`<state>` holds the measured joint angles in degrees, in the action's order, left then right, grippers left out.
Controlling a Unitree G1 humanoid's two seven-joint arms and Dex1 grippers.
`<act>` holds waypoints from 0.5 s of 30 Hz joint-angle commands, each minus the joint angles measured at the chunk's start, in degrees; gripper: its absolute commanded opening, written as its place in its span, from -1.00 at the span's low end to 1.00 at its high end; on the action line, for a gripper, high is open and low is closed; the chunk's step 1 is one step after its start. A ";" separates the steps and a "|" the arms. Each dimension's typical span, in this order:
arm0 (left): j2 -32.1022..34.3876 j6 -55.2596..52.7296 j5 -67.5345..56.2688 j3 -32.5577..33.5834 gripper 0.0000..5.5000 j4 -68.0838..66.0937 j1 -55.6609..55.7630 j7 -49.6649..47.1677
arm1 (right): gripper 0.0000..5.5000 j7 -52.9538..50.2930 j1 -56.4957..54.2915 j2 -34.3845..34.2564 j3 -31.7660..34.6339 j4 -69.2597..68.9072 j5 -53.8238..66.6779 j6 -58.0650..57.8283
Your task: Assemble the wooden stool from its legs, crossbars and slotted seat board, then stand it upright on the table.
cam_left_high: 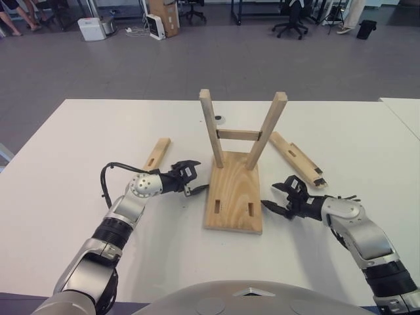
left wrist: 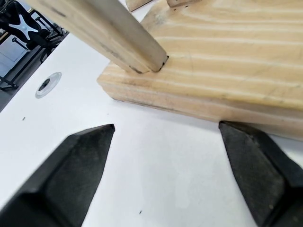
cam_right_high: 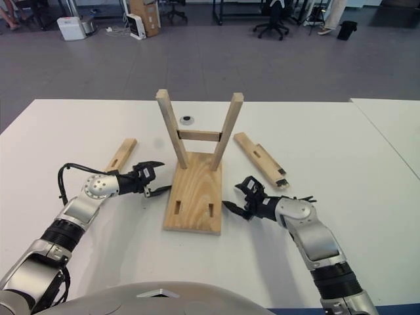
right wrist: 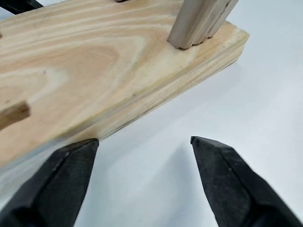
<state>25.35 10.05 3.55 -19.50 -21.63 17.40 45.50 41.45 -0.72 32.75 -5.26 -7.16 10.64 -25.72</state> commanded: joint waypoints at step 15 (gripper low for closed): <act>1.49 -0.95 0.14 2.89 0.48 0.29 -3.58 -0.84 | 0.33 -10.73 -16.57 4.06 5.79 33.34 -13.04 21.29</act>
<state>24.71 10.30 2.88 -17.68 -20.10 15.03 44.80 29.75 -16.87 37.27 1.18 26.27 -2.38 -5.06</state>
